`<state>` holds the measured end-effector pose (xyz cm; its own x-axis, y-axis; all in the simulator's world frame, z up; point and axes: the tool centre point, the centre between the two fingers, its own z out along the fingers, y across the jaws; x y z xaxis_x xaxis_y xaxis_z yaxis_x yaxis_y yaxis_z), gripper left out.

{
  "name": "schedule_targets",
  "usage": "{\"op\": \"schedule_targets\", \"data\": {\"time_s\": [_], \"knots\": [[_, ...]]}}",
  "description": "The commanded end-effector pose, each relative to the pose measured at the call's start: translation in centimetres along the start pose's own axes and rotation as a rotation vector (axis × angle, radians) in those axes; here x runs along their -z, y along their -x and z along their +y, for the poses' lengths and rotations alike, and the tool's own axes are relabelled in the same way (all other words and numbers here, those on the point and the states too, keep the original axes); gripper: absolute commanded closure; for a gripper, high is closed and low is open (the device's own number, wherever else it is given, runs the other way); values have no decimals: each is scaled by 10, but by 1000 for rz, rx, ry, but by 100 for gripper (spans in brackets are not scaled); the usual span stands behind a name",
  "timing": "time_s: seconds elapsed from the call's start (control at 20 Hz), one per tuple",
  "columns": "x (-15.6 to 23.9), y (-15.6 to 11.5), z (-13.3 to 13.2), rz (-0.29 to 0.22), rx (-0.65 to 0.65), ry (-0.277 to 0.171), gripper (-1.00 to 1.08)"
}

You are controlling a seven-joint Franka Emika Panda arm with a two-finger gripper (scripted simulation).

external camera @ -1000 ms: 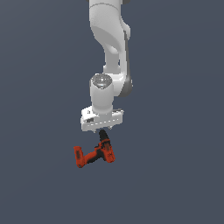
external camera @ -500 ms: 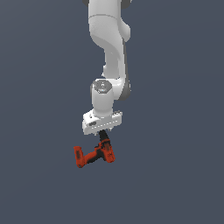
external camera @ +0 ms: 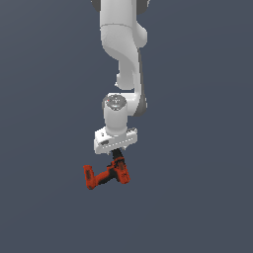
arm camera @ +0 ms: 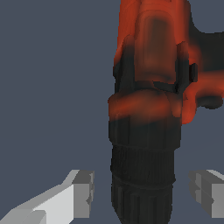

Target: Pick up the object and move it to a goal position.

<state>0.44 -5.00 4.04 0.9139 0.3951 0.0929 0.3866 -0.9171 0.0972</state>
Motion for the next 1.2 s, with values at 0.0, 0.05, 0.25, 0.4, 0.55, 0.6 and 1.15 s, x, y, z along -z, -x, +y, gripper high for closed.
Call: {"op": "schedule_targets", "data": {"time_s": [0.0,0.05,0.25,0.4,0.55,0.6,1.15], "knots": [[-9,0,0,0,2,0,-60],[-11,1,0,0,2,0,-60],[-14,1,0,0,2,0,108],[-14,1,0,0,2,0,108],[-14,1,0,0,2,0,108],[-14,1,0,0,2,0,108],[4,0,2,0,2,1,108]]}}
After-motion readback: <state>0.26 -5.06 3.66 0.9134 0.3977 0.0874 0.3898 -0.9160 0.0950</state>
